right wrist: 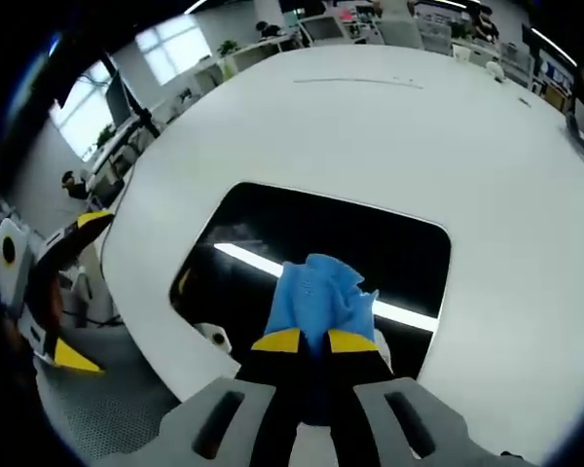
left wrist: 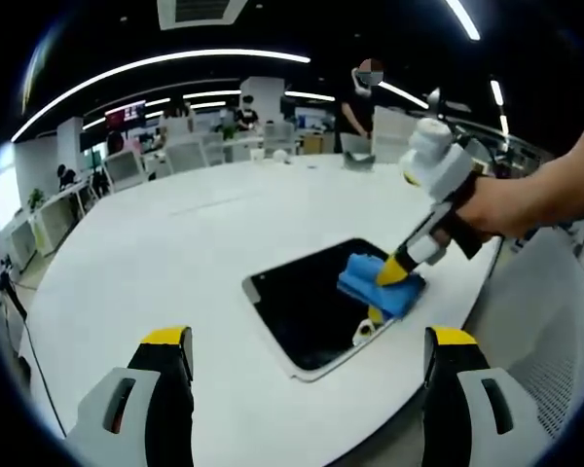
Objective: Wipe the mirror surface with the cleaning cloth until all visible marks leave the cleaned area.
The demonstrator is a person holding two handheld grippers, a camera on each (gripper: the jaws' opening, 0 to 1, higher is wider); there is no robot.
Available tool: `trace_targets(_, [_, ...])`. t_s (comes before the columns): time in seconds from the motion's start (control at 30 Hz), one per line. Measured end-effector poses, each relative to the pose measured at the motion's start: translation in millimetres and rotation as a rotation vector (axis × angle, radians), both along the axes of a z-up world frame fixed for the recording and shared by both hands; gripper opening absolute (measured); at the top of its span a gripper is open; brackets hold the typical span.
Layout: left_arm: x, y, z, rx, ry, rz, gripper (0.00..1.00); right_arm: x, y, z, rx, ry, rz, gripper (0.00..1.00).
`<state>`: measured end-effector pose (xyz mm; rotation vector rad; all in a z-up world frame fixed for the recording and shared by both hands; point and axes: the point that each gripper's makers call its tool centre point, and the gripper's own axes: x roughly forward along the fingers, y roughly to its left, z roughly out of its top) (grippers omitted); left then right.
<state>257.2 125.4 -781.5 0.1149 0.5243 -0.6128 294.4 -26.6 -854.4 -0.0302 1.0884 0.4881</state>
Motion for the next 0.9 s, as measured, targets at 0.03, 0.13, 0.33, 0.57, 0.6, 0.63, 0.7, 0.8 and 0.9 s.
trace_targets(0.03, [0.2, 0.2, 0.2, -0.001, -0.002, 0.002, 0.99, -2.1, -0.1, 0.0, 0.005, 0.002, -0.003, 0.02])
trace_targets(0.13, [0.6, 0.9, 0.1, -0.002, -0.003, 0.005, 0.99, -7.8, 0.8, 0.2, 0.012, 0.010, -0.005, 0.02])
trace_targets(0.33, [-0.8, -0.9, -0.3, 0.004, -0.003, -0.006, 0.99, -19.5, 2.9, 0.8, 0.012, 0.014, 0.011, 0.02])
trace_targets(0.57, [-0.7, -1.0, -0.2, 0.002, -0.004, -0.004, 0.99, -27.5, 2.4, 0.9, 0.025, 0.026, 0.006, 0.02])
trace_targets(0.6, [-0.4, -0.6, 0.0, 0.002, -0.005, -0.002, 0.99, -30.3, 2.8, 0.7, 0.022, 0.022, 0.013, 0.02])
trace_targets(0.63, [-0.2, -0.3, 0.0, 0.002, -0.005, -0.001, 0.99, -31.4, 2.6, 0.8, 0.024, 0.020, 0.012, 0.02])
trace_targets(0.7, [-0.1, 0.1, -0.2, 0.002, -0.004, 0.000, 0.99, -30.9, 1.4, 0.9, 0.034, 0.024, 0.005, 0.02])
trace_targets(0.8, [-0.1, 0.2, -0.2, 0.002, -0.004, 0.001, 0.99, -30.1, -0.7, 0.8, 0.043, 0.028, -0.005, 0.02])
trace_targets(0.9, [0.2, 0.8, 0.0, 0.001, -0.005, 0.005, 0.99, -29.6, -2.2, 0.6, 0.043, 0.032, -0.007, 0.02])
